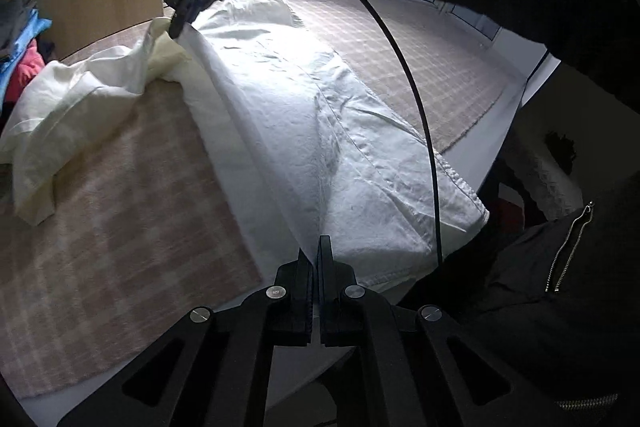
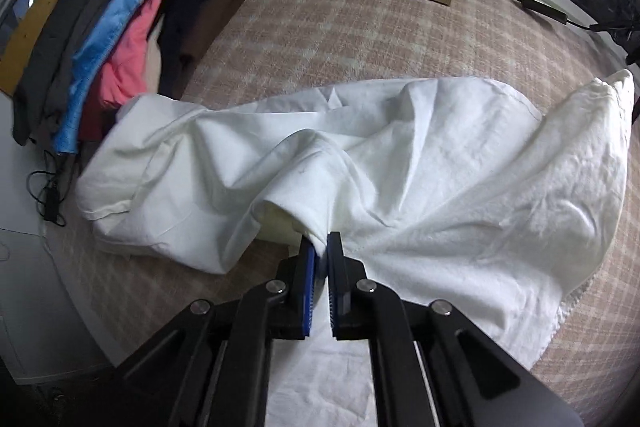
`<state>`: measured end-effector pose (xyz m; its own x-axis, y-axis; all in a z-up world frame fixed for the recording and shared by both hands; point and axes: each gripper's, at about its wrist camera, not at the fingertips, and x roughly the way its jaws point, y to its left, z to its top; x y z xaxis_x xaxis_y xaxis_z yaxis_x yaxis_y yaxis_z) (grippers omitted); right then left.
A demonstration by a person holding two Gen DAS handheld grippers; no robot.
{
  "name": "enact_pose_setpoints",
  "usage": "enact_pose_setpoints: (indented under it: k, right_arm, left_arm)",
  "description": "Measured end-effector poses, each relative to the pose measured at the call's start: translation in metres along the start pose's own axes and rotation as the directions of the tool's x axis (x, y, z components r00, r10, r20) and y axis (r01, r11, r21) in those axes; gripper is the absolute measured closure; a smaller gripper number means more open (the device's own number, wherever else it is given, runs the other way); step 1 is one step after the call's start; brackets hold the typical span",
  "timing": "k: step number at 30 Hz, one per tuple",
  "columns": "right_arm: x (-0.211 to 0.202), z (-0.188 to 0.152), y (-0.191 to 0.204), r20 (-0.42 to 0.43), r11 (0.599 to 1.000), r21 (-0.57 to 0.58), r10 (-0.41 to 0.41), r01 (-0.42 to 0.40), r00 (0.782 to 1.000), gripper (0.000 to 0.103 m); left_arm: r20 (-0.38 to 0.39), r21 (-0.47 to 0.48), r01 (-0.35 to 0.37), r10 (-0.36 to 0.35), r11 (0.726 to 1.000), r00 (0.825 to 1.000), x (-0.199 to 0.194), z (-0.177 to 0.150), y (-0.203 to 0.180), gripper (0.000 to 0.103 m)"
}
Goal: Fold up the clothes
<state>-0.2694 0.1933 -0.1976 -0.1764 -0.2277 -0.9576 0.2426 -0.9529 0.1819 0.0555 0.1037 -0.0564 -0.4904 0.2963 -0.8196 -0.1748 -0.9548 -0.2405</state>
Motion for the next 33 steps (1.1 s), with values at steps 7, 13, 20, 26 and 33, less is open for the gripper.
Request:
enact_pose_setpoints:
  k: [7,13,20,26,33]
  right_arm:
    - [0.006,-0.006,0.007,0.014,0.996,-0.083,-0.016,0.017,1.000,0.087]
    - [-0.109,-0.095,-0.023,0.211,0.995,-0.100,0.033,-0.012,0.977,0.077]
    - [-0.037,-0.252,-0.049,0.073,0.991,0.133,0.015,-0.025,0.997,0.075]
    - [-0.047,-0.304,-0.050,-0.006,0.978,0.140,-0.157,0.157,0.988,0.080]
    - [-0.080,-0.248,-0.058,0.247,0.991,0.133,-0.016,-0.018,0.969,0.074]
  left_arm:
    - [-0.117,-0.006,-0.061,0.060,0.998,0.991,0.028,-0.011,0.006,0.087]
    - [-0.041,0.070,-0.135,0.138,0.988,0.990,-0.022,0.010,0.006,0.084]
    - [-0.019,0.239,-0.120,0.128,0.964,0.992,0.025,0.088,0.012,0.079]
    - [-0.147,0.312,-0.218,0.274,0.925,0.950,0.106,0.118,0.035,0.079]
    - [-0.155,0.261,-0.259,0.305,0.930,0.940,0.123,0.146,0.061,0.074]
